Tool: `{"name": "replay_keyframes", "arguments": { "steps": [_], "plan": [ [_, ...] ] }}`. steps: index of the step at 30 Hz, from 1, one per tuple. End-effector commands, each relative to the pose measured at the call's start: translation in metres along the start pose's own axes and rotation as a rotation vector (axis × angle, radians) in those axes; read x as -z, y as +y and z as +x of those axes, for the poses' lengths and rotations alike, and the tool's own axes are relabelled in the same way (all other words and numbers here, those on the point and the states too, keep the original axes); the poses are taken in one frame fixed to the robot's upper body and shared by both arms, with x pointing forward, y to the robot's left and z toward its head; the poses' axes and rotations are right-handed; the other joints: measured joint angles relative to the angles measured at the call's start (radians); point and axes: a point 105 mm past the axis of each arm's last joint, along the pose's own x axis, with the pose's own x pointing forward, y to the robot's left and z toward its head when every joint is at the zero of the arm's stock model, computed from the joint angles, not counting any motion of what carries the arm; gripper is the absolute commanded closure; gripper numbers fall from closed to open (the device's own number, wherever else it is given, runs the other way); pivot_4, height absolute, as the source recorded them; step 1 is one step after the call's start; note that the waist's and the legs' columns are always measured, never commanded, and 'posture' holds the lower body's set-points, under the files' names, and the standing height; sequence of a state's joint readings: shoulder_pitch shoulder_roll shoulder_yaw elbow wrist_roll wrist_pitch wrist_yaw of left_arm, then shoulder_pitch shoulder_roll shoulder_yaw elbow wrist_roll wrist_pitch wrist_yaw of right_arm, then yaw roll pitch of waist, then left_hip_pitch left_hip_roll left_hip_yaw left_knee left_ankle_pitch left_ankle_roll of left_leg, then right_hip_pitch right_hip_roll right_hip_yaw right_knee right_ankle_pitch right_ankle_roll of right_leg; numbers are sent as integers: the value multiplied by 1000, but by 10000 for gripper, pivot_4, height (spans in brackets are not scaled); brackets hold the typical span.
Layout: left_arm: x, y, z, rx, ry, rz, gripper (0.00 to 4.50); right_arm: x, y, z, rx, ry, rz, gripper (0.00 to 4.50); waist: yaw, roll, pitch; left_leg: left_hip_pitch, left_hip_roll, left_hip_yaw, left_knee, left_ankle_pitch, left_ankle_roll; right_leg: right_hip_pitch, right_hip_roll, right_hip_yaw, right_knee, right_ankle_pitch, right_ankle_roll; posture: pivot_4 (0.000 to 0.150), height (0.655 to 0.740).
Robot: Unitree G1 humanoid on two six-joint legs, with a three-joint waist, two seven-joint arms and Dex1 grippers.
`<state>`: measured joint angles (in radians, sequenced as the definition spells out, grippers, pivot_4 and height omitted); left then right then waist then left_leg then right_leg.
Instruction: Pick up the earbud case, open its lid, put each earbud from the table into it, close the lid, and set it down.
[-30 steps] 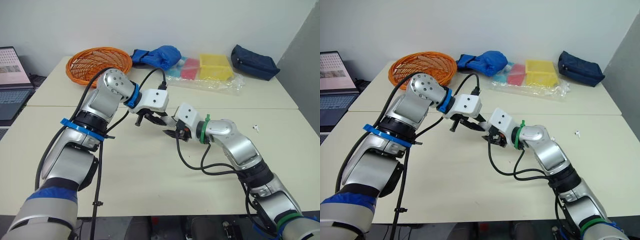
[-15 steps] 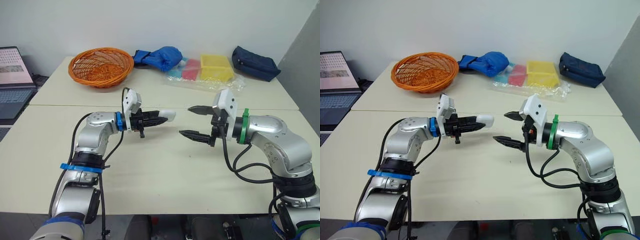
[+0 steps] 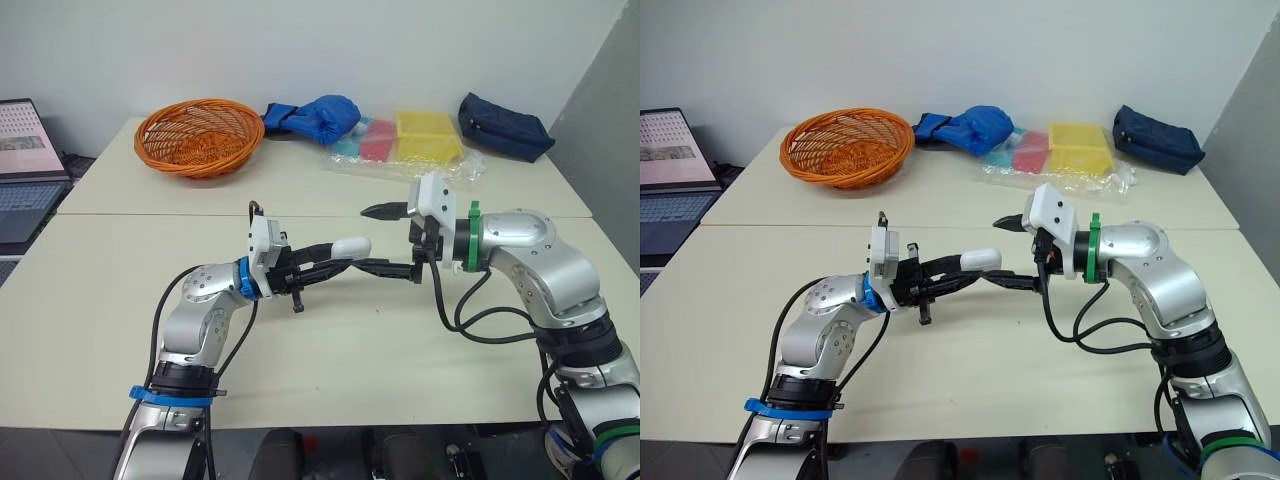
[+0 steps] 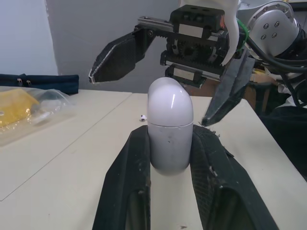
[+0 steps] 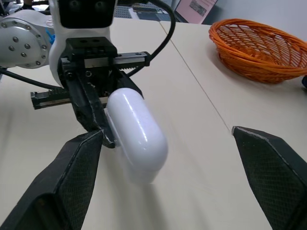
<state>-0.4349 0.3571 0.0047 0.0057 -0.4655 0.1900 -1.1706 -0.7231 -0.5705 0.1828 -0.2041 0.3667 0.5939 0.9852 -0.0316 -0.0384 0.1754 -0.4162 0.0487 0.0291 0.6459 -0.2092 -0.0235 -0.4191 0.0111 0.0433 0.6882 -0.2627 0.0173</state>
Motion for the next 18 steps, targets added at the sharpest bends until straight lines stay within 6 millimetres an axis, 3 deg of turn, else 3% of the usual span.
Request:
{"name": "replay_keyframes", "arguments": {
  "steps": [1,18],
  "plan": [
    [-12,-6,4,39,-21,41,37504,-15,-8,-2,33,-52,9,302,0,0,0,0,0,0,0,0,0,0,0,0,0,0,0,1500,7400],
    [-13,-3,11,73,-20,41,37504,-25,-12,-18,57,-99,157,302,0,0,0,-1,0,0,0,0,0,0,0,0,-1,0,0,1500,7400]
  ]
}}
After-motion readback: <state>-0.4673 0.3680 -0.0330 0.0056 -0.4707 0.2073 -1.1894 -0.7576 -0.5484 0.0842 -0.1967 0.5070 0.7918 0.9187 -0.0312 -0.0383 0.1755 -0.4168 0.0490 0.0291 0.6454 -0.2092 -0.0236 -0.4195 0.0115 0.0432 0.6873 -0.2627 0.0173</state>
